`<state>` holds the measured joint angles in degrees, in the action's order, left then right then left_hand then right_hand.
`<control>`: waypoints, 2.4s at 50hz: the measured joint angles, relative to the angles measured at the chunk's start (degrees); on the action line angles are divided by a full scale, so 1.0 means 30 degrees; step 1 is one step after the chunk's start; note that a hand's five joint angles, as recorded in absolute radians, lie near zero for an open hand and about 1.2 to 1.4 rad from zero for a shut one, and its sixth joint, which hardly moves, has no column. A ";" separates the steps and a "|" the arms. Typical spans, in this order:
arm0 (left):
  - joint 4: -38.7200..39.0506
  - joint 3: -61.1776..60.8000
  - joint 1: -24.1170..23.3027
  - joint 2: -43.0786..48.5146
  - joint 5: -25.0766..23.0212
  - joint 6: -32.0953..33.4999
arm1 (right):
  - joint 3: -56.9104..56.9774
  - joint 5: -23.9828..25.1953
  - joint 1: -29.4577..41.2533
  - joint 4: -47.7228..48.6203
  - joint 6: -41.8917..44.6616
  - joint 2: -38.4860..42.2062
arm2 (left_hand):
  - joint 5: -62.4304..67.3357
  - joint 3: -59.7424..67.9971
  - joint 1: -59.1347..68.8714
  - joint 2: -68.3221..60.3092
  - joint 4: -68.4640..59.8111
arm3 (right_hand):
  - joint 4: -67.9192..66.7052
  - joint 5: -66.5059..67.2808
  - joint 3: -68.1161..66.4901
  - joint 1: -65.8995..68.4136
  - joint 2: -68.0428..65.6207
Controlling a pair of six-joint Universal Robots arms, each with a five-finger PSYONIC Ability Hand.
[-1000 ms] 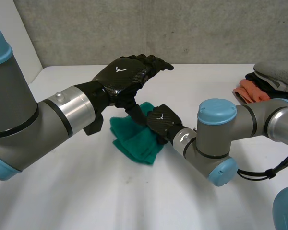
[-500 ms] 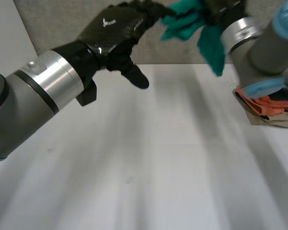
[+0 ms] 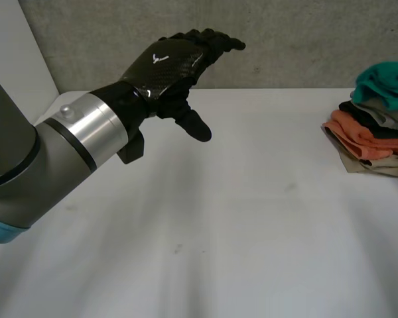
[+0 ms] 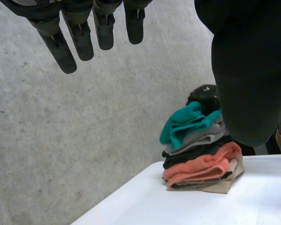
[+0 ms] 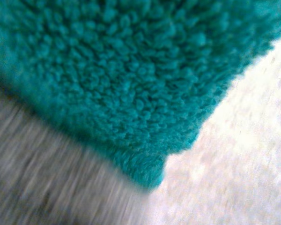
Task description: Fold the laundry.
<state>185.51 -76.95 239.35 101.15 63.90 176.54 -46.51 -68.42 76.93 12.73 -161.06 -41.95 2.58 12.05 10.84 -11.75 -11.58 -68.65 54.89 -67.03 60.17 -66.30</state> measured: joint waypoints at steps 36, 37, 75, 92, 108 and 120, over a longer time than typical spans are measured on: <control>0.0050 0.0056 -0.1915 -0.0546 -0.0236 -0.0138 | -0.2154 -0.1722 -0.4549 -0.9061 0.2129 -0.6922 | 0.0000 0.0000 -0.0002 0.0000 0.0000 | 1.8839 -1.7492 1.8302 -1.5752 1.7995; 0.0063 0.0076 -0.1951 -0.0557 -0.0240 -0.0138 | -0.1844 -0.2042 -0.4652 -0.9106 0.2294 -0.6936 | 0.0000 0.0000 -0.0002 0.0000 0.0000 | 1.8839 -1.7492 1.8302 -1.5751 1.7995; 0.0679 0.0322 0.2220 -0.4022 0.3759 -0.1787 | -0.5236 -0.2335 0.5913 -0.0569 0.1775 -1.1084 | 0.0000 0.0000 -0.0002 0.0000 0.0000 | 1.8841 -1.7505 1.8302 -1.5752 1.7995; 0.0716 -0.0084 0.2154 -0.3920 0.3778 -0.1884 | -0.5452 -0.2362 0.5723 -0.0965 0.1772 -1.1080 | 0.0000 0.0000 0.0000 0.0000 0.0000 | 1.8841 -1.7505 1.8302 -1.5752 1.7997; 0.0713 -0.0268 0.2173 -0.3971 0.4011 -0.1786 | -0.5690 -0.2380 0.5910 -0.0950 0.1730 -1.1139 | 0.0000 0.0000 -0.0002 0.0000 0.0000 | 1.8841 -1.7505 1.8302 -1.5744 1.7995; 0.0679 -0.1300 0.2183 -0.3997 0.4071 -0.1764 | -0.5247 -0.2371 0.5637 -0.6961 0.1982 -1.1164 | 0.0000 0.0000 -0.0002 0.0000 0.0000 | 1.8841 -1.7505 1.8302 -1.5744 1.7997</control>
<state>187.54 -80.85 245.90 89.16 76.11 171.25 -62.25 -75.53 93.85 -8.15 -155.11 -75.45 2.58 12.05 10.84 -11.75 -11.58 -12.13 2.37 -12.13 12.93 -12.31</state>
